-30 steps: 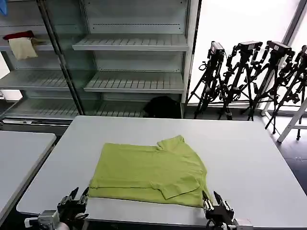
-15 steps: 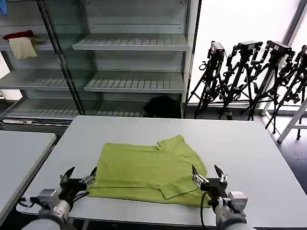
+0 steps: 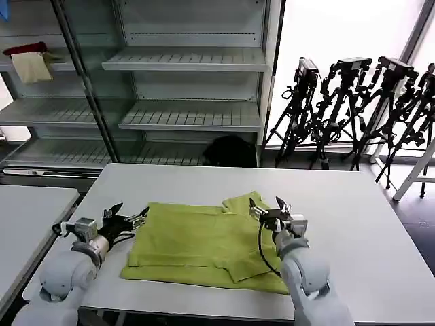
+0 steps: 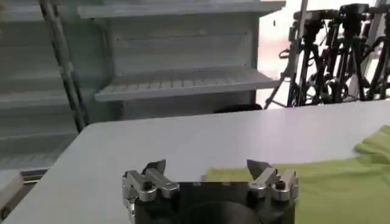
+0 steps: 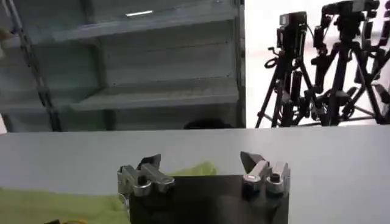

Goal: Fold and organize the clothes.

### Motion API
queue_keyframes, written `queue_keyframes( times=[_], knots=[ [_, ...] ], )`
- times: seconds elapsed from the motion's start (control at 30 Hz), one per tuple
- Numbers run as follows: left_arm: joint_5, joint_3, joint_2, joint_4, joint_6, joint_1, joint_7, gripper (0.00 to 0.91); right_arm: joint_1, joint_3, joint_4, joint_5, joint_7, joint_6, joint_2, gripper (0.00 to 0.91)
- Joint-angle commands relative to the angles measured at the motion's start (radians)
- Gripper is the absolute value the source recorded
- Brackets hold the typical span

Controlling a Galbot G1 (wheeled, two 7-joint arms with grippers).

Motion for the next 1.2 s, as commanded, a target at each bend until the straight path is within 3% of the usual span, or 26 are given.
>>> queue_keyframes(
  times=[0.03,0.7,0.73,0.87,0.9,1.0,1.07,1.17,1.2],
  knots=[
    [0.028,0.108,0.038,0.224,0.002,-0.187,0.073,0.907,0.131,-0.023,-0.170,0.010,-0.004,0.000,0.012,0.907],
    [0.098,0.144,-0.021,0.265,0.000,-0.204,0.105,0.907,0.140,-0.015,-0.237,-0.022,-0.011,0.002,0.013,0.907],
    [0.098,0.143,-0.025,0.265,0.000,-0.202,0.106,0.796,0.140,-0.015,-0.239,-0.025,-0.012,0.002,0.013,0.907],
    [0.116,0.147,-0.026,0.270,0.000,-0.202,0.110,0.645,0.142,-0.016,-0.255,-0.038,-0.017,0.002,0.016,0.907],
    [0.120,0.147,-0.026,0.271,0.000,-0.202,0.114,0.584,0.142,-0.017,-0.258,-0.040,-0.018,0.002,0.018,0.877],
    [0.123,0.147,-0.027,0.276,0.000,-0.201,0.126,0.554,0.144,-0.020,-0.274,-0.049,-0.020,0.003,0.024,0.806],
    [0.124,0.147,-0.028,0.279,0.000,-0.197,0.132,0.474,0.146,-0.022,-0.285,-0.055,-0.021,0.002,0.026,0.695],
    [0.124,0.144,-0.033,0.284,0.000,-0.192,0.137,0.312,0.146,-0.024,-0.296,-0.057,-0.024,0.002,0.027,0.373],
    [0.123,0.142,-0.034,0.284,0.000,-0.190,0.137,0.292,0.146,-0.024,-0.297,-0.057,-0.024,0.002,0.027,0.312]
  ],
)
